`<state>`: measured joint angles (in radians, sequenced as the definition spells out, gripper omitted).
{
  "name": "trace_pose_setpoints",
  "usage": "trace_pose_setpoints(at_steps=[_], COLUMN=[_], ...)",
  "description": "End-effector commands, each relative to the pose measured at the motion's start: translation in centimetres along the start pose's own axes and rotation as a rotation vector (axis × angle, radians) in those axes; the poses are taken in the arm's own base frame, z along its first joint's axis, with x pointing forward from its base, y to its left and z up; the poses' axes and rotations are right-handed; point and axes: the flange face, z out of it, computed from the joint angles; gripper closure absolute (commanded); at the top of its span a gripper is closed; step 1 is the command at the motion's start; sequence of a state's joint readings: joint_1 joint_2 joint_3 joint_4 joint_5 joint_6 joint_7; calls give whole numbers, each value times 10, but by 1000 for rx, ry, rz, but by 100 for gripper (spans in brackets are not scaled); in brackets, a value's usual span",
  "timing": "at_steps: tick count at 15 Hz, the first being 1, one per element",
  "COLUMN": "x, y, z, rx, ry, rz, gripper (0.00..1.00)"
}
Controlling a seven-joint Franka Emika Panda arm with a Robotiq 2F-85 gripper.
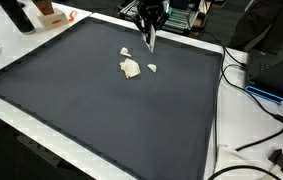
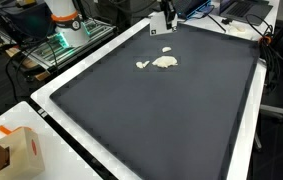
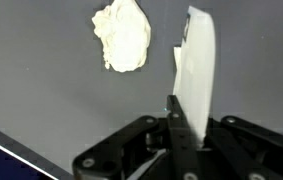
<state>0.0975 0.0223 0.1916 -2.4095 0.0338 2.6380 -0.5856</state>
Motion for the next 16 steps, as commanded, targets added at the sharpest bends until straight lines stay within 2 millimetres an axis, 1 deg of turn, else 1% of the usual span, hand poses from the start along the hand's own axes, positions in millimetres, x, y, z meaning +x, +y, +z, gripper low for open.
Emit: trace_pose_setpoints(at_steps=[1, 4, 8, 9, 10, 11, 14, 15, 16], x=[-8, -10, -10, -9, -6, -4, -2, -2, -4], y=[4, 9, 12, 11, 8, 14, 12, 11, 21], z=[-14, -22, -29, -32, -33, -27, -29, -29, -29], rx=[-56, -94, -117, -120, -130, -108, -115, -115, -138], ry=[-17, -19, -24, -21, -11, -1, 2, 2, 6], rz=[149, 258, 342, 344, 286, 315, 300, 299, 352], gripper=[99, 99, 99, 99, 99, 96, 96, 99, 99])
